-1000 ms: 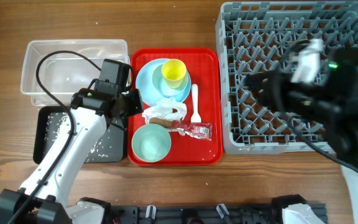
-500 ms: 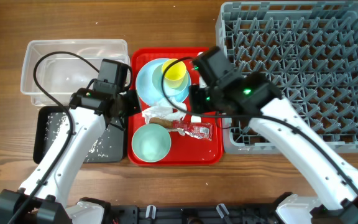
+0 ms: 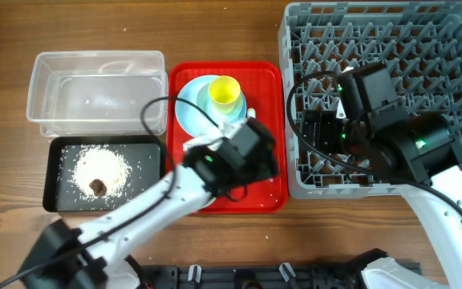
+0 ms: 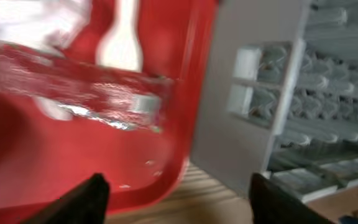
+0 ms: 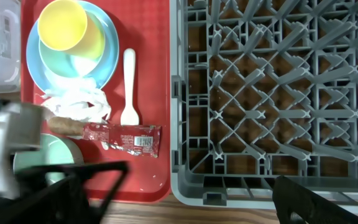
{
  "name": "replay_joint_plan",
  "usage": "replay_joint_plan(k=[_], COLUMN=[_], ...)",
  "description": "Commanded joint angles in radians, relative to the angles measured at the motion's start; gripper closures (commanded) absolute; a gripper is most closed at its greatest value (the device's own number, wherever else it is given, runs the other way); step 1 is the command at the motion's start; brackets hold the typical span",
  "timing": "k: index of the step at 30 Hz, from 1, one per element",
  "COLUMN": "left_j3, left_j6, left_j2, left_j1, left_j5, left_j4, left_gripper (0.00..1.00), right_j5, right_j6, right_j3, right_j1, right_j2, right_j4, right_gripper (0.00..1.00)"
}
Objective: Sort waste into correct bins and load items into the dishwasher rack
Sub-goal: 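Grasp the red wrapper on the red tray with the left gripper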
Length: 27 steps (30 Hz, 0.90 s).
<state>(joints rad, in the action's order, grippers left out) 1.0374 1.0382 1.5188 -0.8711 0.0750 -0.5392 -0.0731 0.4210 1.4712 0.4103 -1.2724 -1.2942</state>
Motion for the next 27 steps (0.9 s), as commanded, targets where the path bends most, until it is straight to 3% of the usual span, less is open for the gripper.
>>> replay_joint_plan(k=[1, 2, 4, 5, 6, 9, 11, 14, 18, 21, 22, 24, 27], left_j3=[0.007, 0.007, 0.007, 0.007, 0.007, 0.007, 0.007, 0.007, 0.007, 0.007, 0.007, 0.007, 0.007], left_j6=[0.237, 0.318, 0.38, 0.396, 0.488, 0.683, 0.761, 0.777, 0.776, 0.777, 0.777, 0.776, 0.772], left_j2=[0.063, 0.079, 0.086, 0.086, 0.087, 0.099, 0.143, 0.239, 0.281, 0.323, 0.323, 0.311, 0.275], left_j1=[-0.065, -0.065, -0.036, -0.021, 0.0, 0.021, 0.021, 0.022, 0.021, 0.022, 0.026, 0.043, 0.063], left_j5=[-0.072, -0.073, -0.128, -0.137, -0.136, -0.14, -0.14, -0.145, -0.174, -0.175, -0.175, -0.138, -0.072], left_j4=[0.042, 0.042, 0.042, 0.042, 0.033, 0.017, 0.019, 0.095, 0.072, 0.065, 0.065, 0.066, 0.056], left_gripper=[0.07, 0.0, 0.0, 0.09, 0.23, 0.22, 0.3, 0.35, 0.47, 0.5, 0.55, 0.76, 0.83], right_j5=[-0.024, -0.024, -0.024, -0.024, -0.024, -0.024, -0.024, -0.024, -0.024, -0.024, -0.024, -0.024, -0.024], right_j6=[-0.01, -0.01, -0.01, -0.01, -0.01, -0.01, -0.01, -0.01, -0.009, -0.01, -0.01, -0.009, -0.01], right_j3=[0.013, 0.013, 0.013, 0.013, 0.013, 0.013, 0.013, 0.013, 0.013, 0.013, 0.013, 0.013, 0.013], right_j1=[-0.002, -0.002, -0.002, -0.002, -0.002, -0.002, -0.002, -0.002, -0.002, -0.002, -0.002, -0.002, -0.002], right_j2=[-0.001, -0.001, -0.001, -0.001, -0.001, -0.001, -0.001, -0.001, -0.001, -0.001, -0.001, -0.001, -0.001], right_j4=[0.001, 0.001, 0.001, 0.0, 0.0, 0.001, 0.001, 0.001, 0.001, 0.0, 0.0, 0.001, 0.001], right_gripper=[0.0, 0.0, 0.0, 0.0, 0.0, 0.0, 0.0, 0.0, 0.0, 0.0, 0.0, 0.0, 0.0])
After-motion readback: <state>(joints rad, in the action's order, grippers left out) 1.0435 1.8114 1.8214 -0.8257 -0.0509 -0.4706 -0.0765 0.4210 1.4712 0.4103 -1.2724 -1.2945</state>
